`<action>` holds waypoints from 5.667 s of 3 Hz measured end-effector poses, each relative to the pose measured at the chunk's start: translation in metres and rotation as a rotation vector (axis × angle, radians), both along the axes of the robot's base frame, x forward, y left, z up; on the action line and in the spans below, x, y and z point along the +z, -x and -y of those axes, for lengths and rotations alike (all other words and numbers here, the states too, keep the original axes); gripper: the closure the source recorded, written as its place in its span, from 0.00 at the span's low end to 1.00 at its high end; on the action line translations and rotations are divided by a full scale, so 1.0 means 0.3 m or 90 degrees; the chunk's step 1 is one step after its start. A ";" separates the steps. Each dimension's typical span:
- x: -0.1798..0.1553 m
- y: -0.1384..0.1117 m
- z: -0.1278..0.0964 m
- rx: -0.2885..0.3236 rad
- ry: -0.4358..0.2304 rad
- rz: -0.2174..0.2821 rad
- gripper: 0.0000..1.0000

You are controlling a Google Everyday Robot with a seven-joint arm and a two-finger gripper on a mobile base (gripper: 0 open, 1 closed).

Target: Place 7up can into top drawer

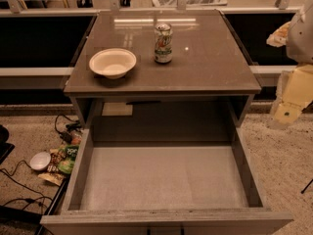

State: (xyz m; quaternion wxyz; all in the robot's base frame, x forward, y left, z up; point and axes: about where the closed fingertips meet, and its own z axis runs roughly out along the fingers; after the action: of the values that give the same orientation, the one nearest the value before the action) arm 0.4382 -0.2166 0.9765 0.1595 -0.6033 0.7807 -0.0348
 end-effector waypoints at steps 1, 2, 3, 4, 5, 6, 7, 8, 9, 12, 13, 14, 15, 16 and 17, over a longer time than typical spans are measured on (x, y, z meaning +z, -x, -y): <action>0.000 -0.007 0.001 -0.001 -0.008 0.004 0.00; 0.005 -0.097 0.014 -0.013 -0.114 0.059 0.00; 0.008 -0.295 -0.039 -0.007 -0.256 0.127 0.00; 0.022 -0.517 -0.141 0.002 -0.419 0.192 0.00; -0.014 -0.668 -0.234 -0.004 -0.541 0.220 0.00; -0.078 -0.756 -0.280 -0.068 -0.591 0.233 0.00; -0.075 -0.785 -0.271 -0.086 -0.593 0.253 0.00; -0.100 -0.794 -0.312 -0.069 -0.620 0.246 0.00; -0.152 -0.856 -0.422 -0.046 -0.653 0.235 0.00; -0.260 -1.127 -0.766 -0.023 -0.721 0.209 0.17; -0.284 -1.215 -0.809 -0.042 -0.748 0.199 0.40; -0.331 -1.271 -0.822 -0.074 -0.781 0.183 0.63; -0.338 -1.272 -0.833 -0.073 -0.783 0.180 0.87; -0.331 -1.271 -0.857 -0.066 -0.781 0.168 1.00; -0.212 -1.211 -0.888 -0.033 -0.797 0.154 1.00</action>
Offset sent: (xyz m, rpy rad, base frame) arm 0.0723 -0.0182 0.0086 0.4521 -0.2181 -0.0543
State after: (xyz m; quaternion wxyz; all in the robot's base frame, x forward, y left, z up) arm 0.8014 0.0499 0.9130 0.5680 -0.3685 0.6439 0.3564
